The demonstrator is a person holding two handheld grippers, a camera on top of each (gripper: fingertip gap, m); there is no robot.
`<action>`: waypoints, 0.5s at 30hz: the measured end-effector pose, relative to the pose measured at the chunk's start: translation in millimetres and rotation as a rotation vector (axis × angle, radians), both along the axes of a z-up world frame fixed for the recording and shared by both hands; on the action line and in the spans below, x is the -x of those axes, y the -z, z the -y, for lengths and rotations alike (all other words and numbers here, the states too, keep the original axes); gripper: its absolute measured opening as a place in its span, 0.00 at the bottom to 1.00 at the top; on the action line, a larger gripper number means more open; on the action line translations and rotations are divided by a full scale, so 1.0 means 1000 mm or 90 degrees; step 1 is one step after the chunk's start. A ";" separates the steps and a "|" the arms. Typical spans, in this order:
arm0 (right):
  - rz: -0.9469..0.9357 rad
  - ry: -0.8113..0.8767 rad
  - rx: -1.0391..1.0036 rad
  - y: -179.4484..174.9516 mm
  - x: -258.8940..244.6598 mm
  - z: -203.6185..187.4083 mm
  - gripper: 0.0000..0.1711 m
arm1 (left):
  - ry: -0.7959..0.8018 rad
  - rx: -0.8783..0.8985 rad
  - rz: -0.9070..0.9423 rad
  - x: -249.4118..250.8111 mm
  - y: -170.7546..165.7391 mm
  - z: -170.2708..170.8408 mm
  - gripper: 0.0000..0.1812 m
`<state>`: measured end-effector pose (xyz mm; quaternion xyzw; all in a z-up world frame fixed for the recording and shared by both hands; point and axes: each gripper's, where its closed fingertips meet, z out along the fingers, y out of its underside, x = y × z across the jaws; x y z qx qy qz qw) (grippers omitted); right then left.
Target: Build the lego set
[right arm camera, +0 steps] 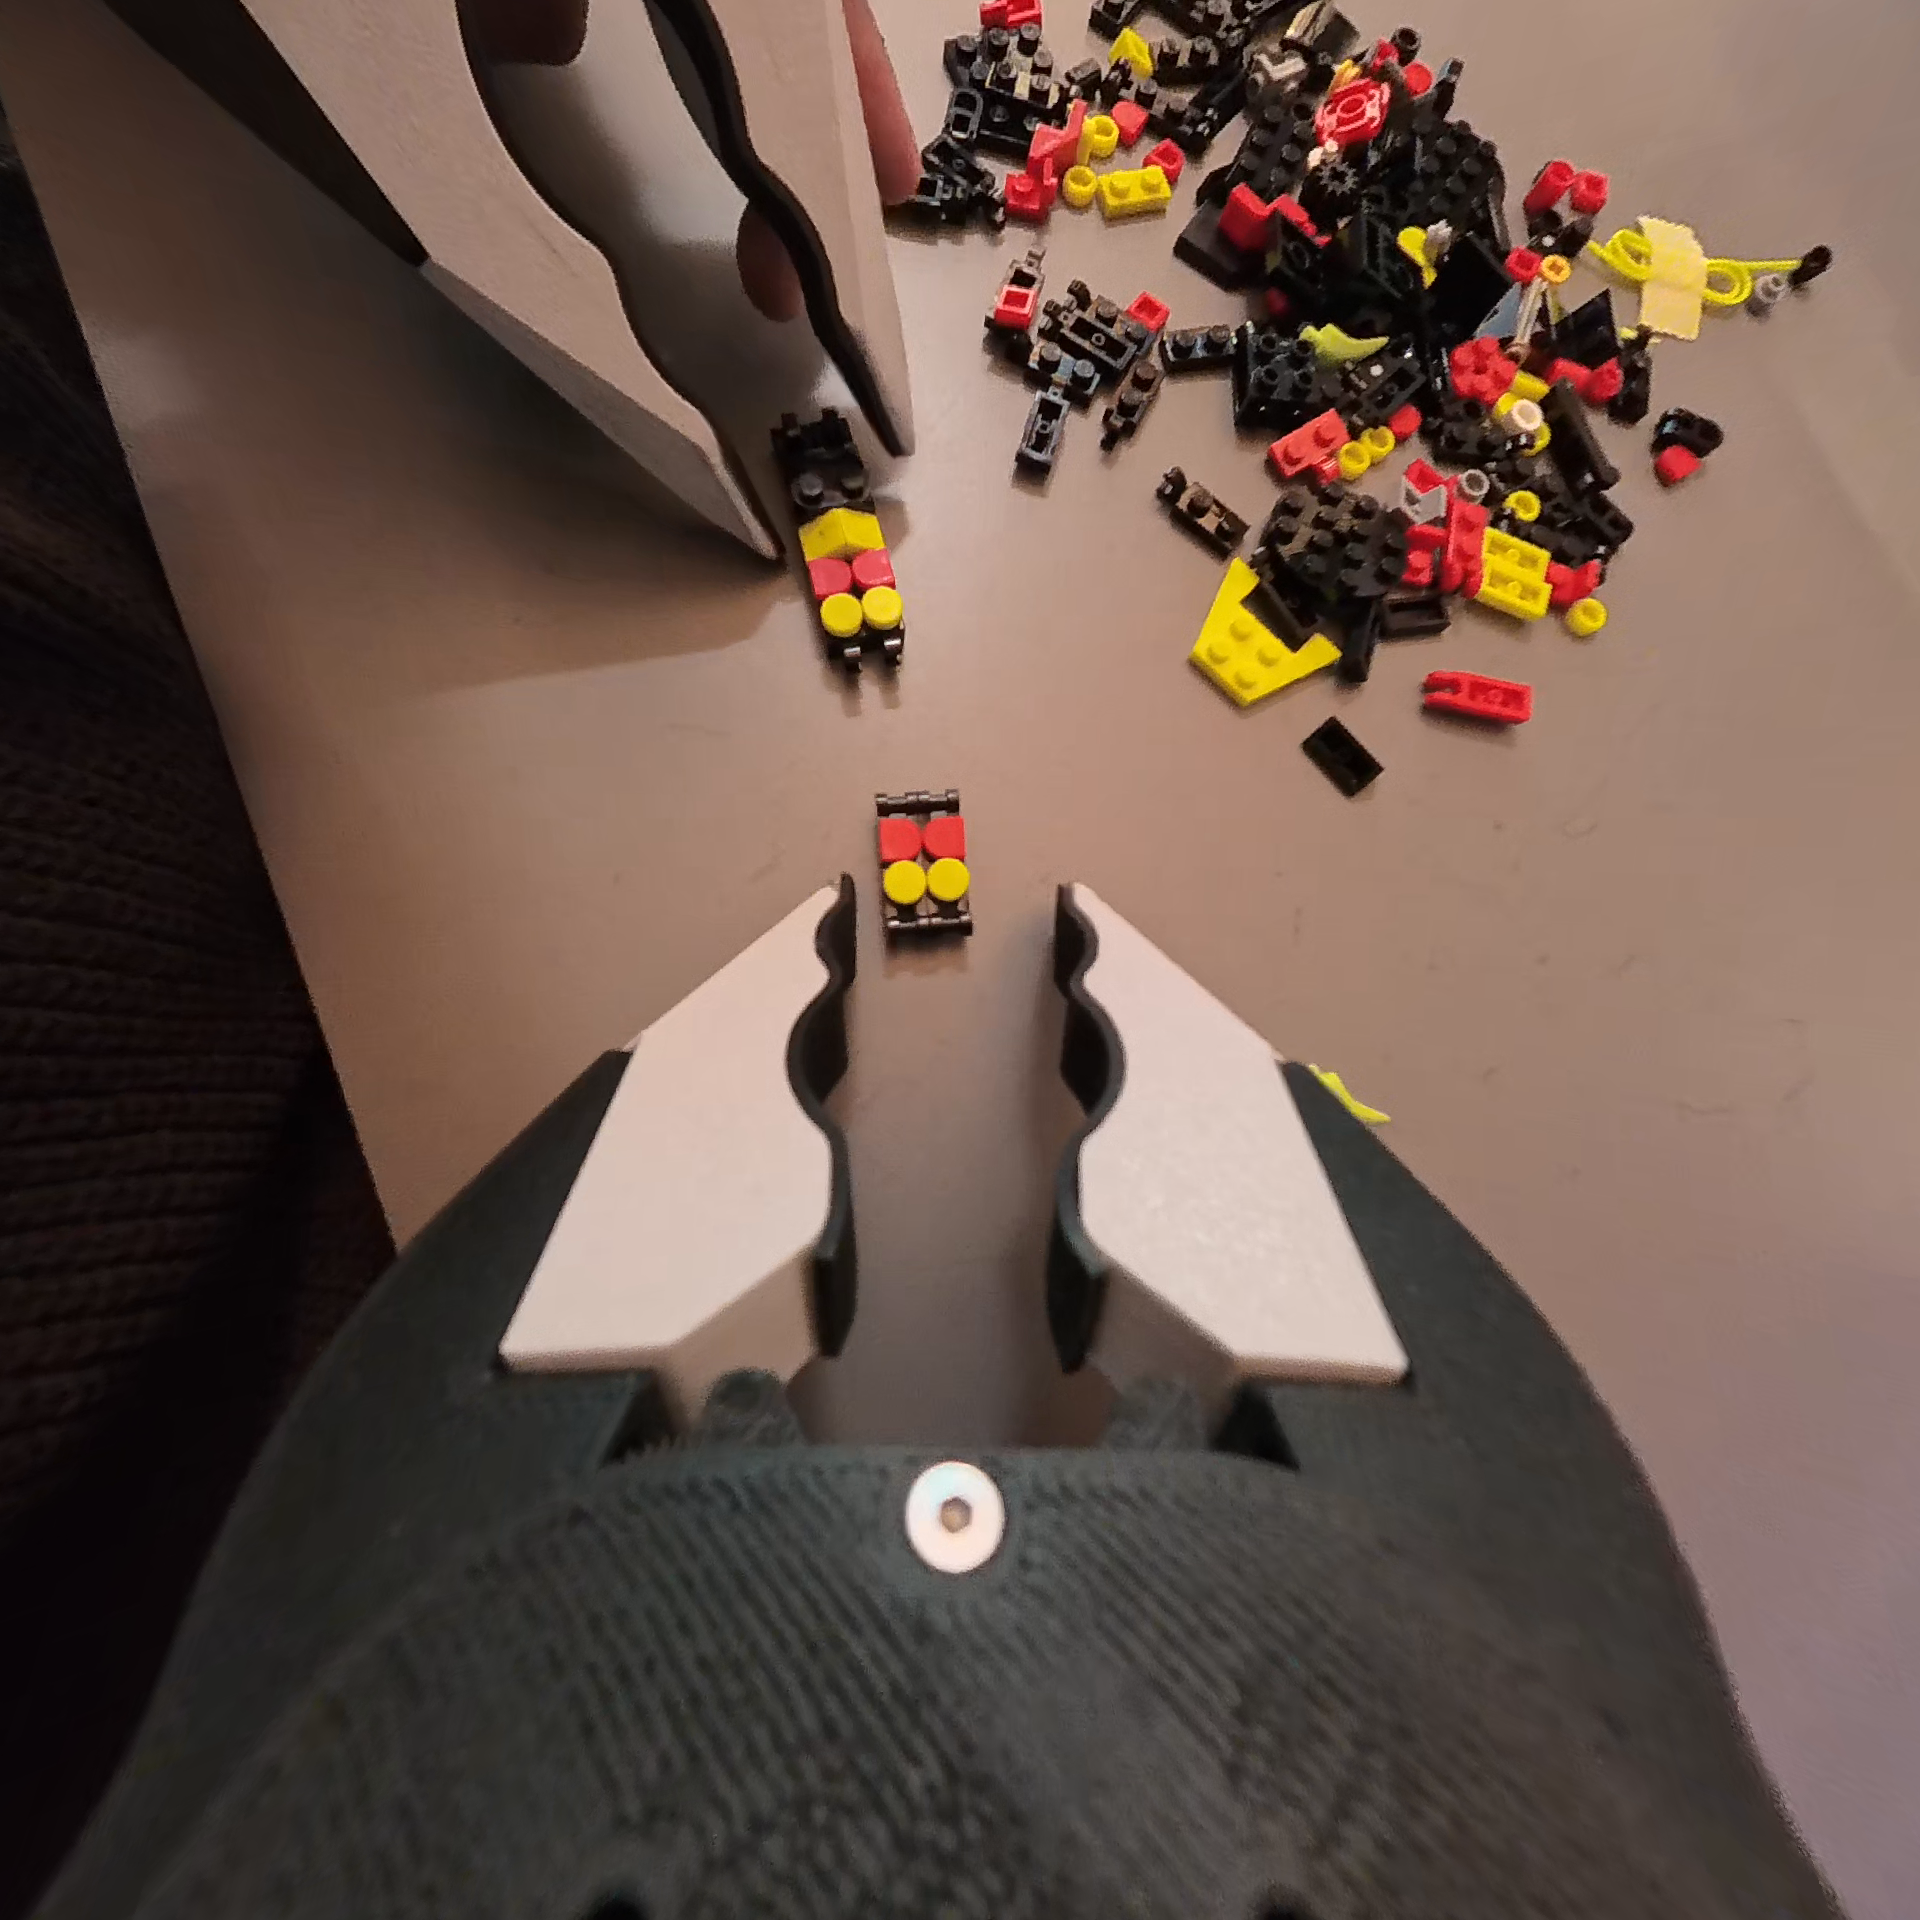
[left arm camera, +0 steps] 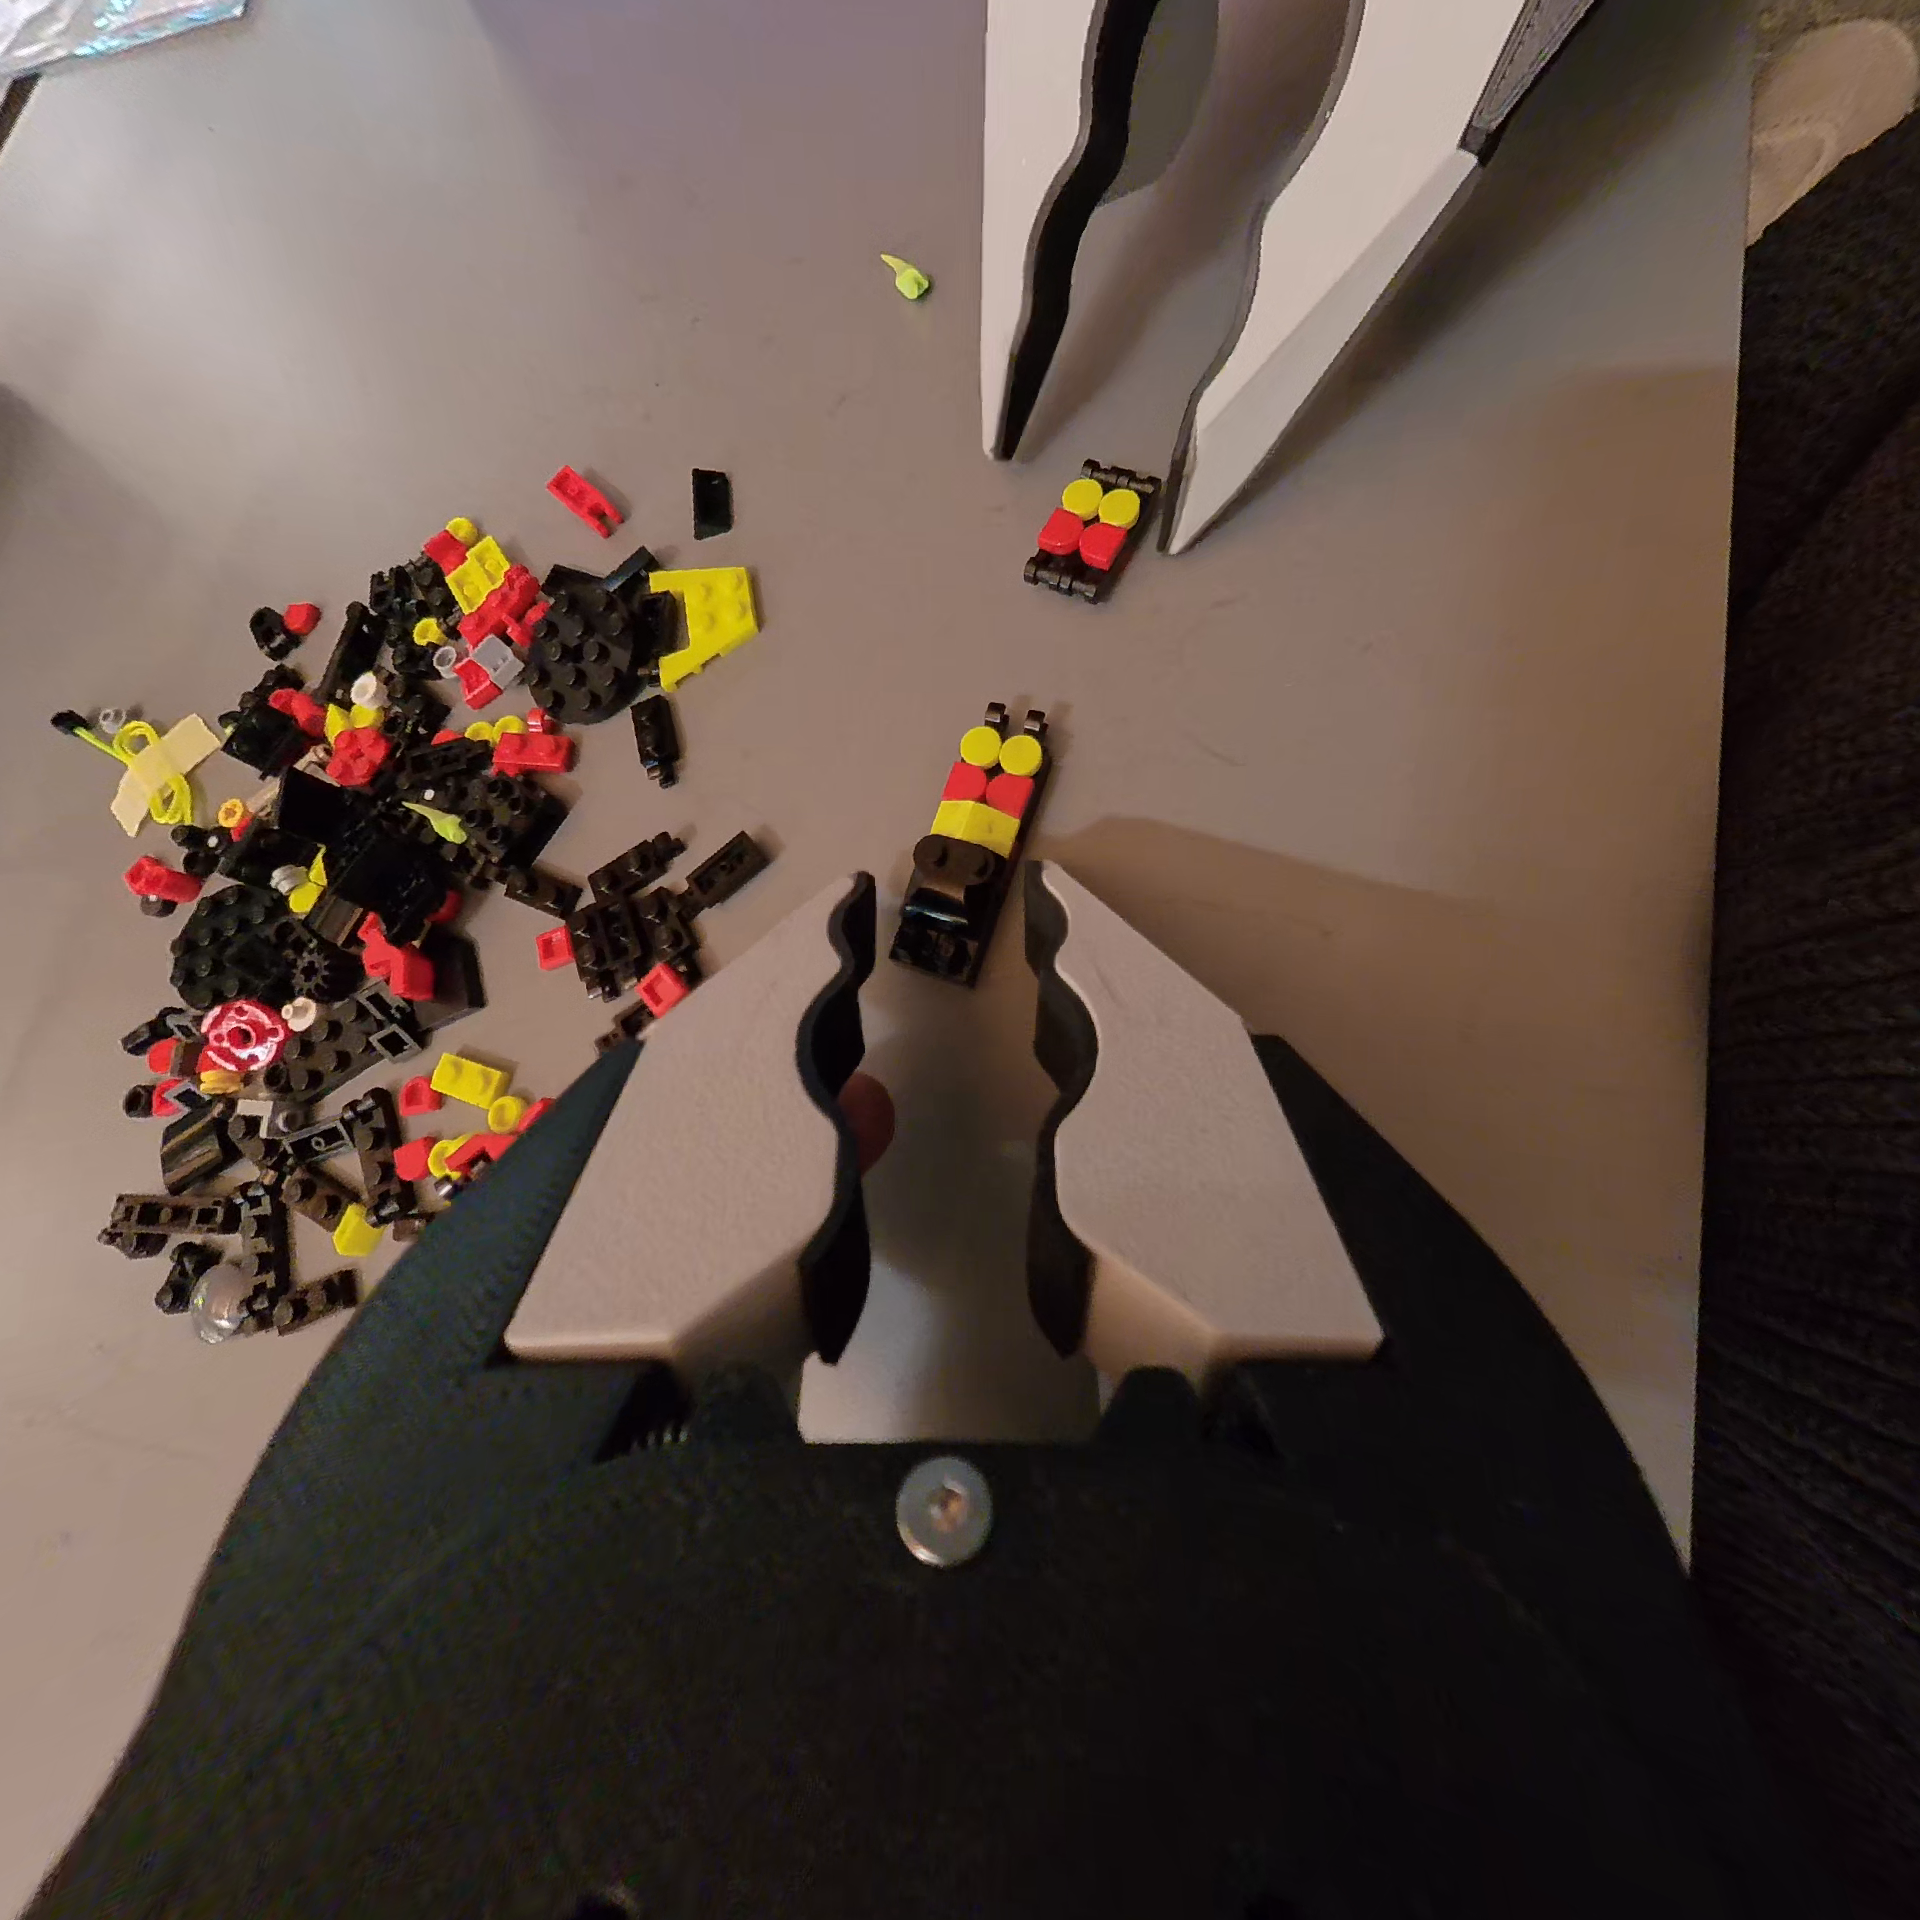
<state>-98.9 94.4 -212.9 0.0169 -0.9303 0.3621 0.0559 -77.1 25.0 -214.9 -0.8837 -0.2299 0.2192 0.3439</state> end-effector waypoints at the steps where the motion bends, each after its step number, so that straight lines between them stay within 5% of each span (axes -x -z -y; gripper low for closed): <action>1: -0.003 0.002 0.002 -0.001 0.000 0.000 0.23 | 0.005 -0.004 -0.011 0.000 -0.002 -0.001 0.15; 6: -0.013 0.020 0.035 -0.012 0.006 0.003 0.30 | 0.031 -0.058 -0.059 -0.001 -0.023 -0.010 0.17; 15: 0.040 0.018 0.050 -0.015 0.002 0.003 0.22 | 0.036 -0.037 -0.078 0.001 -0.017 -0.015 0.18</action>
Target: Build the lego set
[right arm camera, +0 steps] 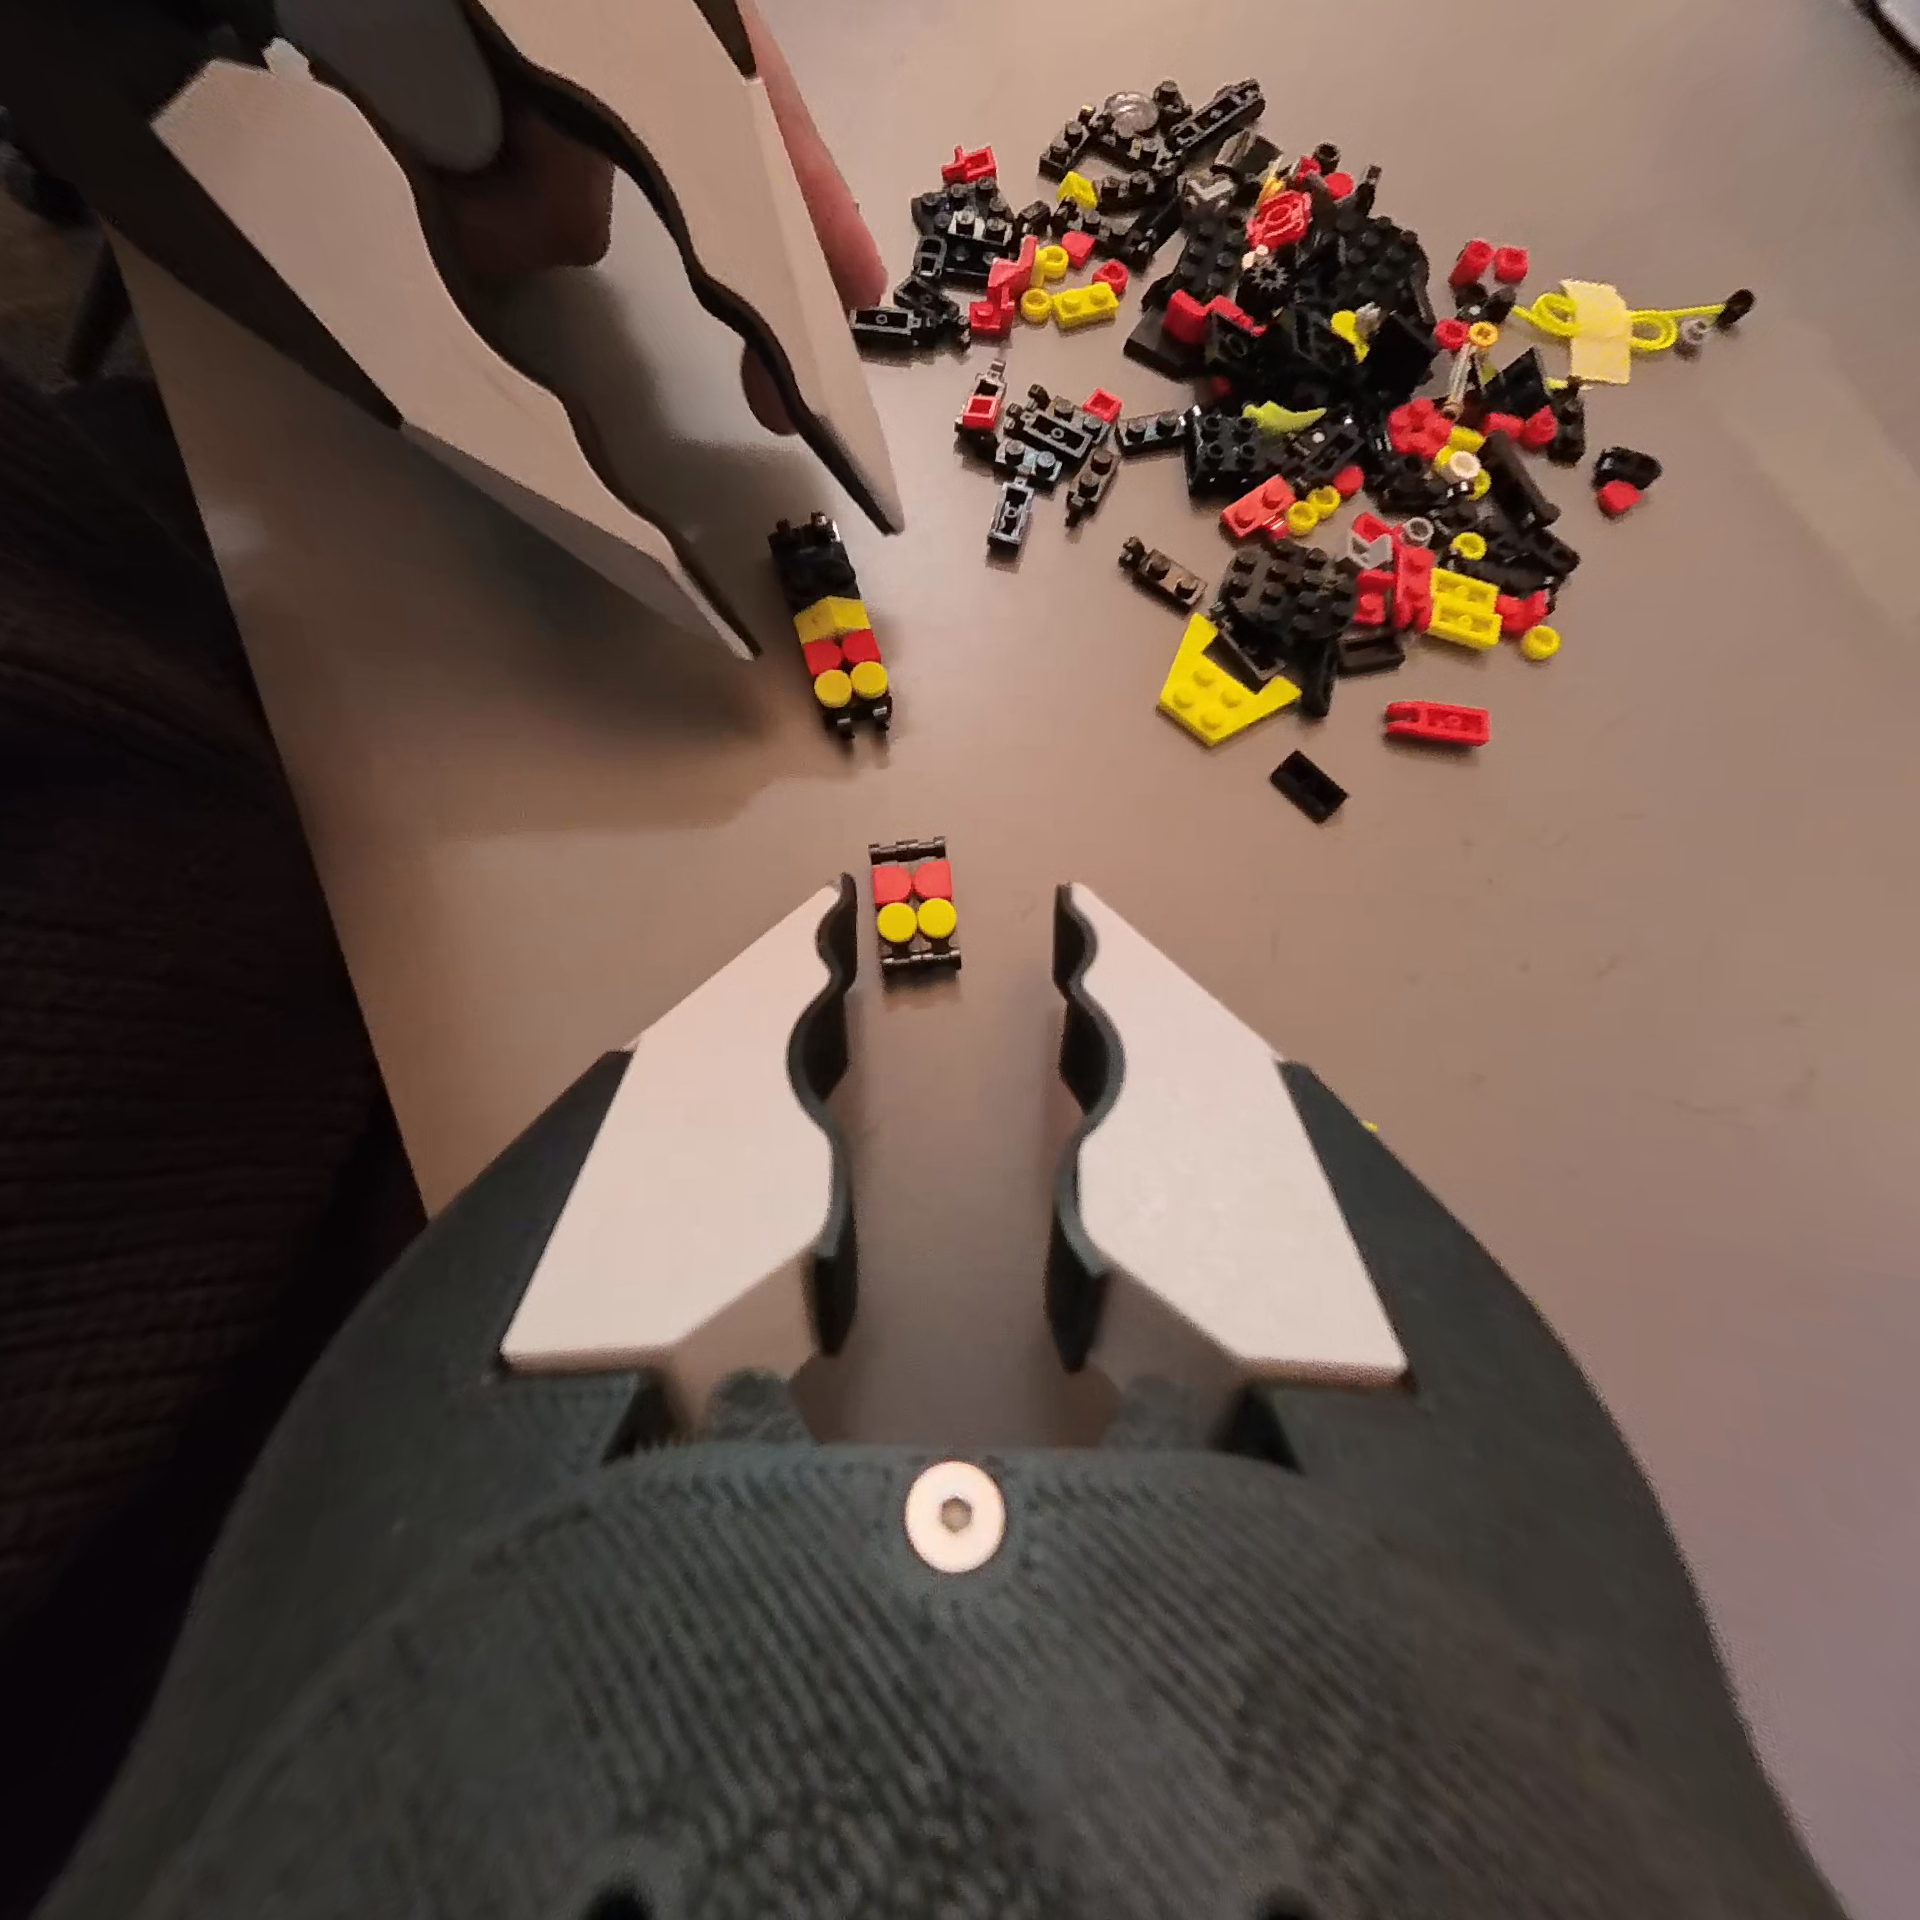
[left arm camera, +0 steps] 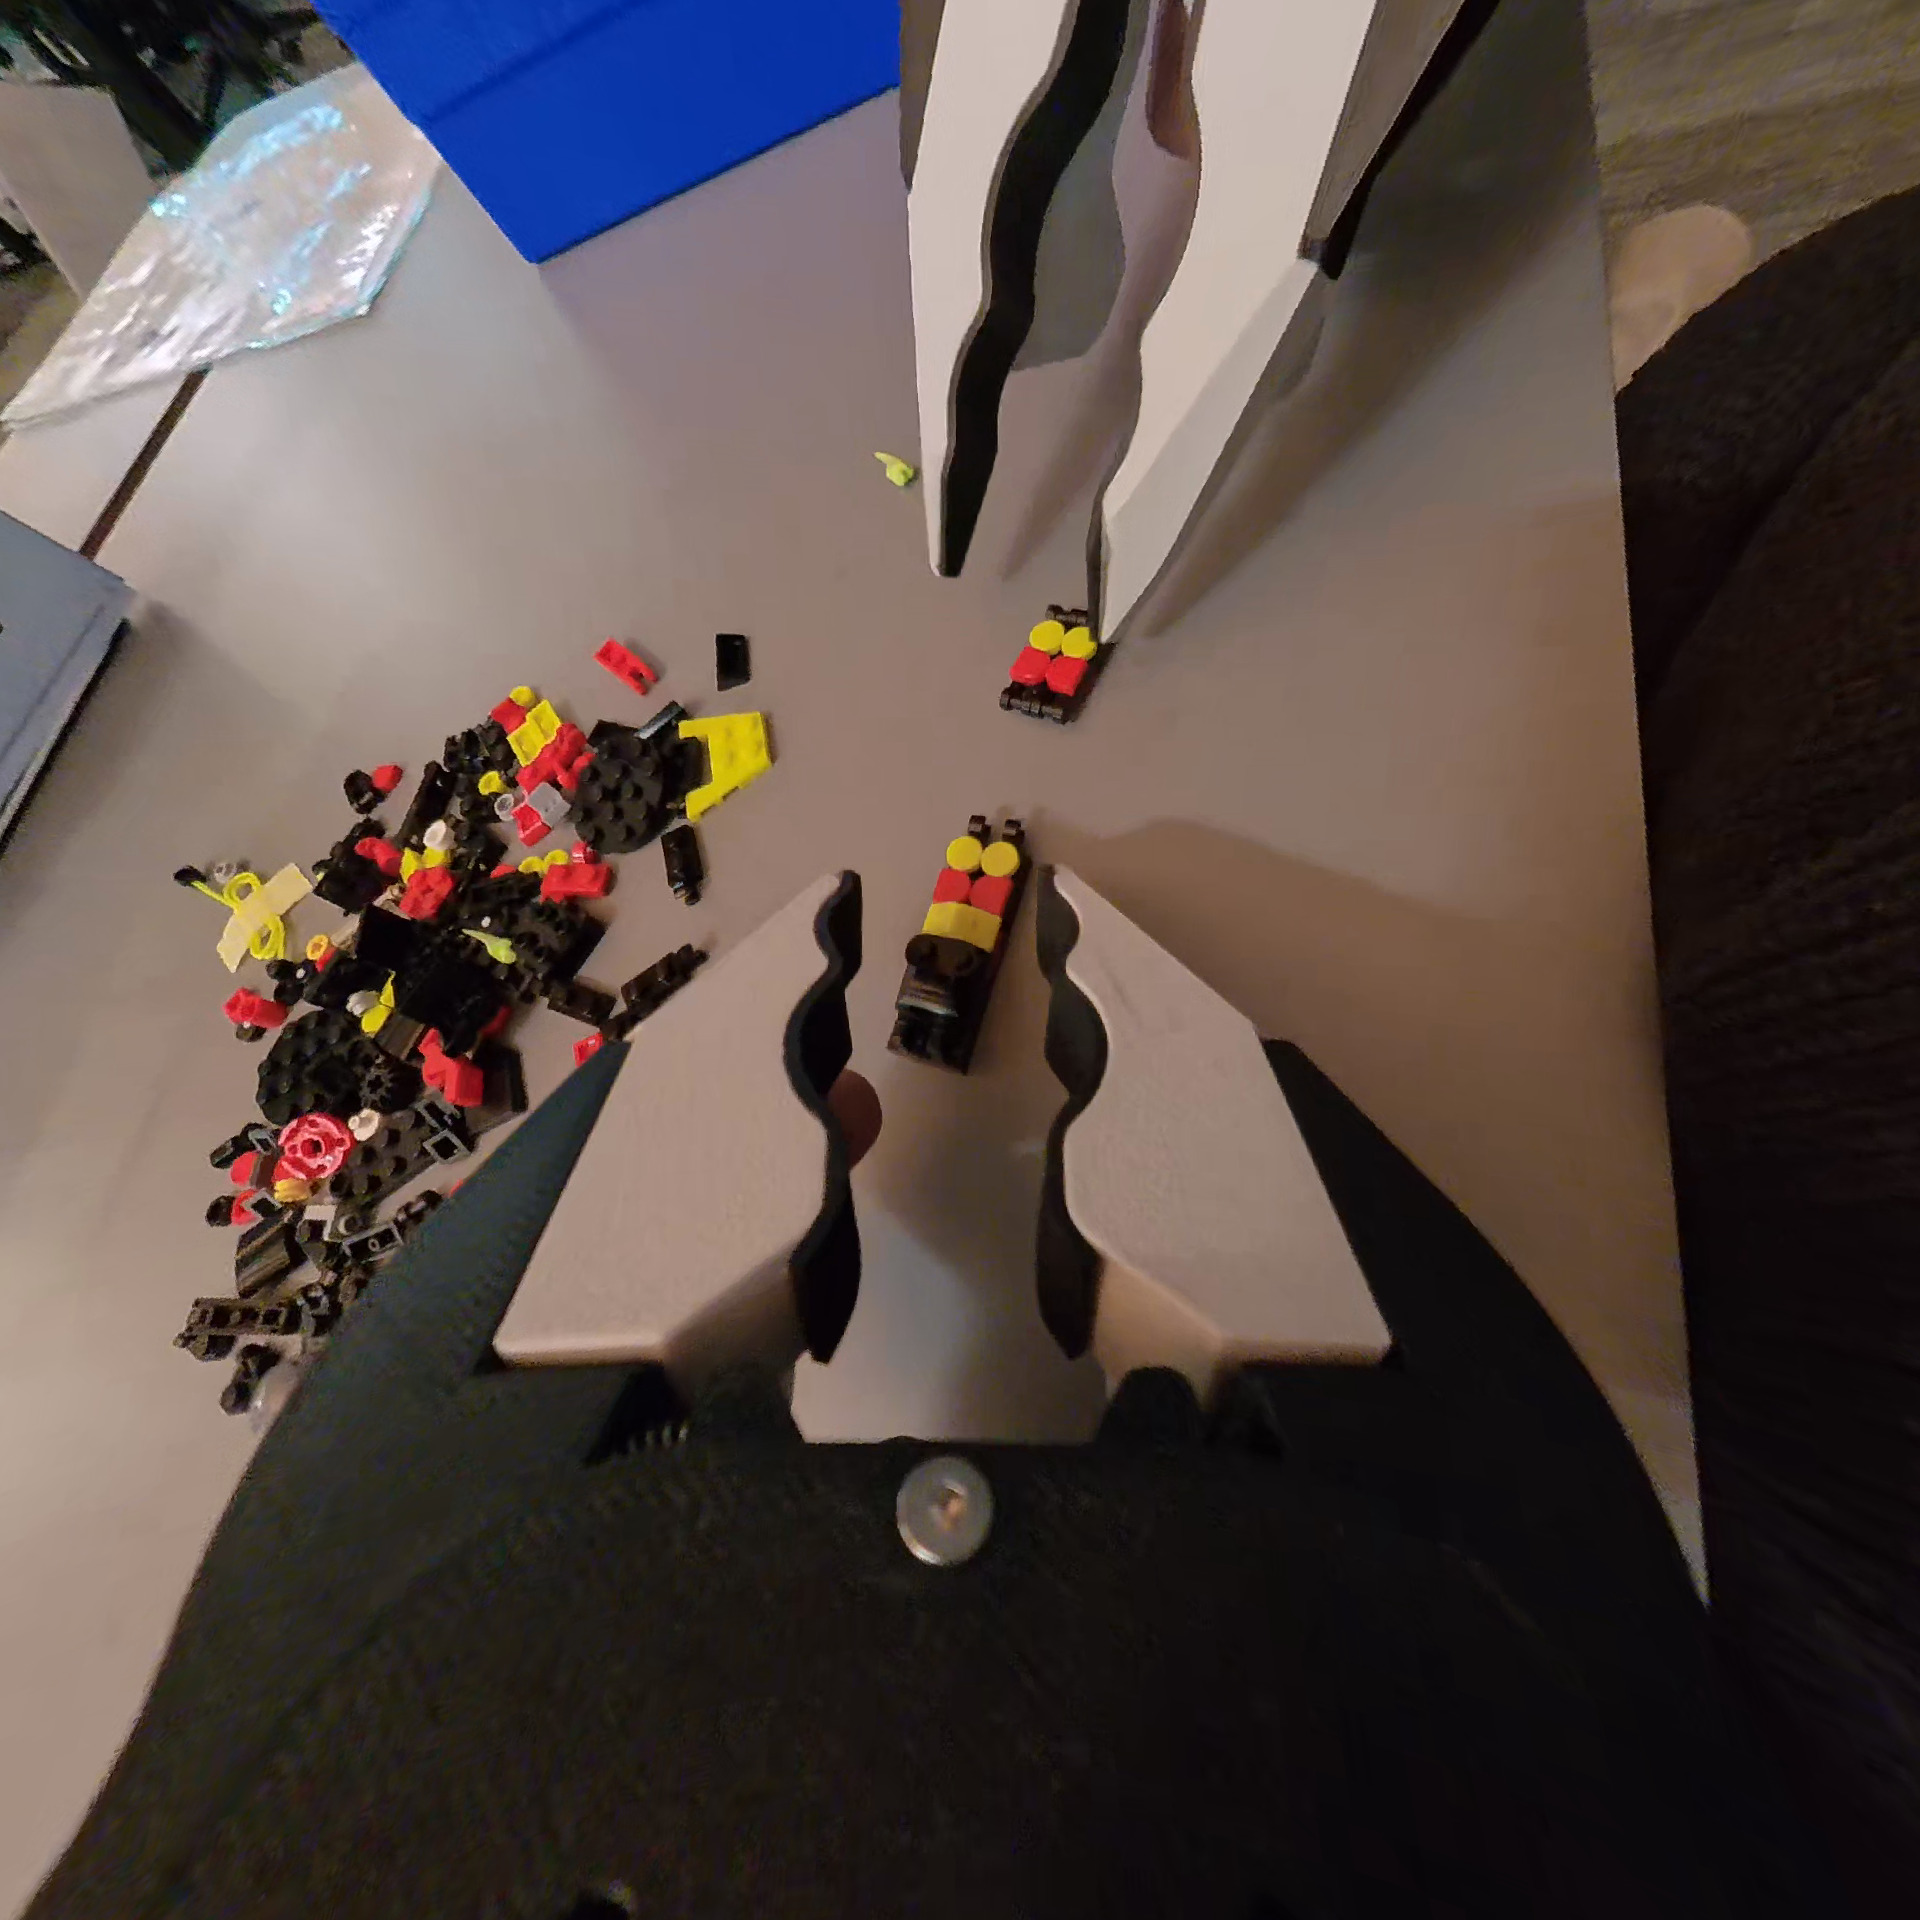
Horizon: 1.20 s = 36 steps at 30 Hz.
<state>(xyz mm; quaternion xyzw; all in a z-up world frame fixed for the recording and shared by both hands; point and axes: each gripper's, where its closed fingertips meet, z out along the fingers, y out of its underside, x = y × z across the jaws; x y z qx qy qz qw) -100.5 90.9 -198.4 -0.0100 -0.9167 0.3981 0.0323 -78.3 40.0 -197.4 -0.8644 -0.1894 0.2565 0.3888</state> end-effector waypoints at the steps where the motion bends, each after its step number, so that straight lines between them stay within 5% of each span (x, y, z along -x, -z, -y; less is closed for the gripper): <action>1: 0.002 -0.002 -0.001 0.000 -0.001 0.000 0.21 | -0.003 0.008 0.002 0.001 0.002 0.000 0.18; 10: 0.010 -0.016 -0.019 0.007 -0.006 0.000 0.20 | -0.042 0.050 0.027 0.009 0.014 0.004 0.27; 23: 0.016 -0.024 -0.044 0.016 -0.010 0.000 0.10 | 0.002 0.064 0.035 -0.002 0.018 0.000 0.11; 36: 0.021 -0.126 -0.036 0.011 -0.037 0.002 0.09 | 0.104 0.063 0.032 -0.027 0.017 -0.011 0.09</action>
